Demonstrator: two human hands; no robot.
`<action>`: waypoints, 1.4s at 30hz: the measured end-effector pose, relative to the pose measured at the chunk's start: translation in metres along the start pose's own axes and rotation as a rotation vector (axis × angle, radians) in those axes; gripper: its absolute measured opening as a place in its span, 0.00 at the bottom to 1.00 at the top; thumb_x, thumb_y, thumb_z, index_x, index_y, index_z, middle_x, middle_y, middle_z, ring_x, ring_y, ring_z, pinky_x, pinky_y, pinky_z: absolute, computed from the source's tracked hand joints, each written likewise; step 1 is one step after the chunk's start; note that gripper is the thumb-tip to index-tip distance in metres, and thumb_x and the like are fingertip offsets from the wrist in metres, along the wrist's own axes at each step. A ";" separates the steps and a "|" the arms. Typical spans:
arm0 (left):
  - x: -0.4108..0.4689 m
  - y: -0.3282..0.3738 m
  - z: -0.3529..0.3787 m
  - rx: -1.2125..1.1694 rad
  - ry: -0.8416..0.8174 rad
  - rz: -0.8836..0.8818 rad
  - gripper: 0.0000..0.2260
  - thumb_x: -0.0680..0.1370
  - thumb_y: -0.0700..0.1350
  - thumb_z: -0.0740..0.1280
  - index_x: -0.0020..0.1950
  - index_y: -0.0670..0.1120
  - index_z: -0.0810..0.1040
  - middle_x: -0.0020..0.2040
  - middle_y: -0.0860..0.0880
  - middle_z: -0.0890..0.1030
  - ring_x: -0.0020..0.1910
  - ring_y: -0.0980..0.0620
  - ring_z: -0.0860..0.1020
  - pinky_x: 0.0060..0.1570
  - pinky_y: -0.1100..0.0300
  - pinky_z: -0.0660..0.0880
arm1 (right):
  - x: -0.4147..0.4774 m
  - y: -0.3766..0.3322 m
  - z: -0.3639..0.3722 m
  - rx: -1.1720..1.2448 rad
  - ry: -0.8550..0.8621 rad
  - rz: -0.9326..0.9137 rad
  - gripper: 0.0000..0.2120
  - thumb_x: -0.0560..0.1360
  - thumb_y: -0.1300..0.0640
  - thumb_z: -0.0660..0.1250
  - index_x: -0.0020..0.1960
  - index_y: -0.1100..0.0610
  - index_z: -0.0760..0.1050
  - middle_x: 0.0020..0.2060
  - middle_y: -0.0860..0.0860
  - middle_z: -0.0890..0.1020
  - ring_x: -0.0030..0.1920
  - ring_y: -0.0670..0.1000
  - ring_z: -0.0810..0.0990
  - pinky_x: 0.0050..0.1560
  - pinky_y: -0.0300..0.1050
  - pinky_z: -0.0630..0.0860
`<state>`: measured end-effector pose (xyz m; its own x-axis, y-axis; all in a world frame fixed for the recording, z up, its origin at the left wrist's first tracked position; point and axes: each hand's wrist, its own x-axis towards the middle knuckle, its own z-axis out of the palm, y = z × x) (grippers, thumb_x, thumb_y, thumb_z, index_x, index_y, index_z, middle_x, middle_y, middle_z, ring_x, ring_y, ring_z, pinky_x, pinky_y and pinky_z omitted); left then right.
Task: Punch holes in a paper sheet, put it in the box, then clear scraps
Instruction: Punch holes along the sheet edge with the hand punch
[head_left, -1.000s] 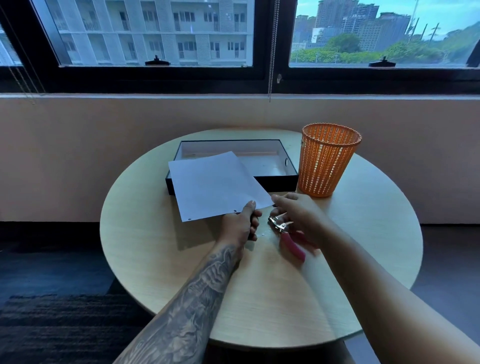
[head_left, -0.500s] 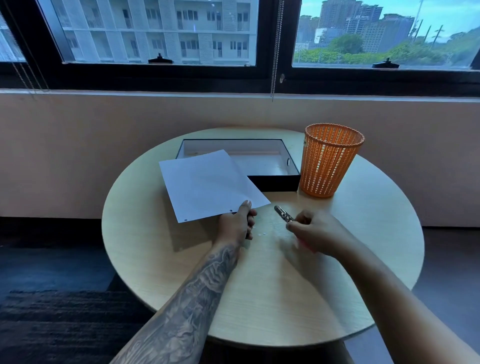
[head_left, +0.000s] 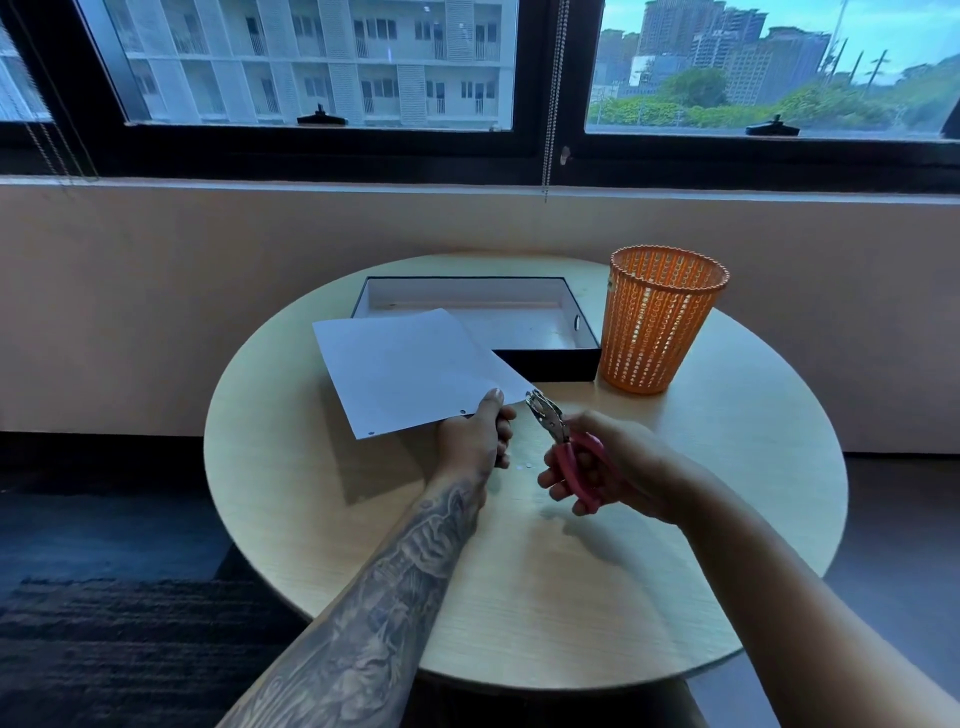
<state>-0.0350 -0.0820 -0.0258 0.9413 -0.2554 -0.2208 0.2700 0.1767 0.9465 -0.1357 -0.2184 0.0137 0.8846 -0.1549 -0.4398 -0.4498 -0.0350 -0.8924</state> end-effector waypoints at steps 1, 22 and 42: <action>0.000 0.000 0.000 0.000 -0.001 -0.002 0.17 0.80 0.49 0.67 0.34 0.42 0.80 0.24 0.52 0.72 0.21 0.55 0.66 0.24 0.61 0.66 | 0.001 0.000 0.001 -0.017 0.006 0.002 0.27 0.82 0.46 0.57 0.60 0.70 0.76 0.51 0.67 0.85 0.46 0.60 0.84 0.43 0.51 0.79; 0.000 -0.004 -0.002 0.014 -0.008 0.011 0.16 0.80 0.50 0.67 0.37 0.42 0.82 0.25 0.51 0.73 0.22 0.56 0.68 0.25 0.60 0.67 | 0.006 -0.006 0.016 -0.150 0.118 -0.021 0.26 0.82 0.40 0.58 0.51 0.64 0.79 0.37 0.57 0.82 0.34 0.53 0.81 0.34 0.46 0.79; 0.007 -0.019 -0.001 0.213 0.018 -0.020 0.18 0.81 0.52 0.64 0.37 0.43 0.80 0.27 0.50 0.74 0.21 0.51 0.69 0.25 0.62 0.65 | 0.028 0.005 0.012 -0.267 0.160 0.053 0.28 0.81 0.37 0.57 0.47 0.62 0.78 0.34 0.57 0.80 0.30 0.54 0.76 0.29 0.43 0.71</action>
<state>-0.0332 -0.0861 -0.0452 0.9401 -0.2395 -0.2426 0.2417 -0.0337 0.9698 -0.1119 -0.2114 -0.0039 0.8378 -0.3164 -0.4449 -0.5301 -0.2770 -0.8014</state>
